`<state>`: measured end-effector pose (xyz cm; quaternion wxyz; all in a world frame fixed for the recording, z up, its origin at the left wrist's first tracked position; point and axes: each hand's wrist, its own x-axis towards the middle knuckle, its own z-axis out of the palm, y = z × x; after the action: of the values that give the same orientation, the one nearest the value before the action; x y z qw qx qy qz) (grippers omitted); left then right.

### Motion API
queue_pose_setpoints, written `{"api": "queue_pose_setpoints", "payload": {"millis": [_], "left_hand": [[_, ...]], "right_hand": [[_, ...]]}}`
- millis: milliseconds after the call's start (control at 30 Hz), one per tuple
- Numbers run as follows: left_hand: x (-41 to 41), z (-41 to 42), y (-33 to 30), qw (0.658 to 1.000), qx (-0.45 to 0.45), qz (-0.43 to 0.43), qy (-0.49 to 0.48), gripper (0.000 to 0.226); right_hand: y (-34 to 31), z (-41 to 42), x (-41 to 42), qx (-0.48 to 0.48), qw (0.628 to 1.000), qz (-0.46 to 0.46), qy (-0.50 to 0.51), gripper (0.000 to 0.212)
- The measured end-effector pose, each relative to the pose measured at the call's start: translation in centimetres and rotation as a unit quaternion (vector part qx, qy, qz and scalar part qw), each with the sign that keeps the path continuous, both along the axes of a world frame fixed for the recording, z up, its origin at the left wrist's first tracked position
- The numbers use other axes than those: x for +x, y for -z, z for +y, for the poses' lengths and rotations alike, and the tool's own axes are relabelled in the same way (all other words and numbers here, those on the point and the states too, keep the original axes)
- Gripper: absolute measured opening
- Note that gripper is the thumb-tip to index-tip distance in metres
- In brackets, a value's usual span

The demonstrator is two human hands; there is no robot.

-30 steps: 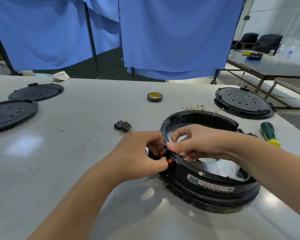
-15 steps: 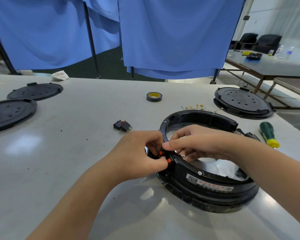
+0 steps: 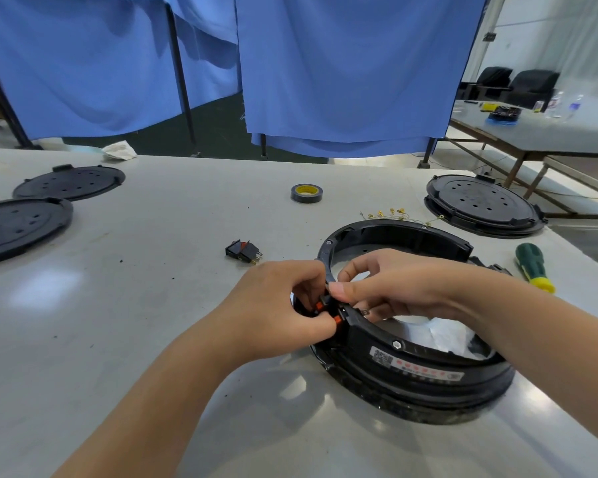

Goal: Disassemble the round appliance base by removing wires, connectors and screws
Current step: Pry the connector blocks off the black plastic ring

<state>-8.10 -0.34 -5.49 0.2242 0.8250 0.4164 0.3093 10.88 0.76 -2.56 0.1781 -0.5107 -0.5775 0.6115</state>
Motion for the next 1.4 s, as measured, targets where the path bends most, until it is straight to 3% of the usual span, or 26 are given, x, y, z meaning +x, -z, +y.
{"api": "queue_pose_setpoints", "payload": {"millis": [567,1000,1400], "left_hand": [[-0.4,0.1,0.2,0.998,-0.039,-0.033,0.021,0.011],[-0.5,0.0,0.0,0.998,-0.037,-0.036,0.026,0.011],[-1.1,-0.1,-0.7,0.995,-0.088,-0.037,0.031,0.011]], "right_hand": [[0.0,0.2,0.2,-0.016,0.999,-0.028,0.003,0.035],[-0.1,0.1,0.2,-0.024,1.0,-0.007,0.01,0.031],[-0.2,0.1,0.2,-0.022,1.0,-0.008,0.006,0.026]]}}
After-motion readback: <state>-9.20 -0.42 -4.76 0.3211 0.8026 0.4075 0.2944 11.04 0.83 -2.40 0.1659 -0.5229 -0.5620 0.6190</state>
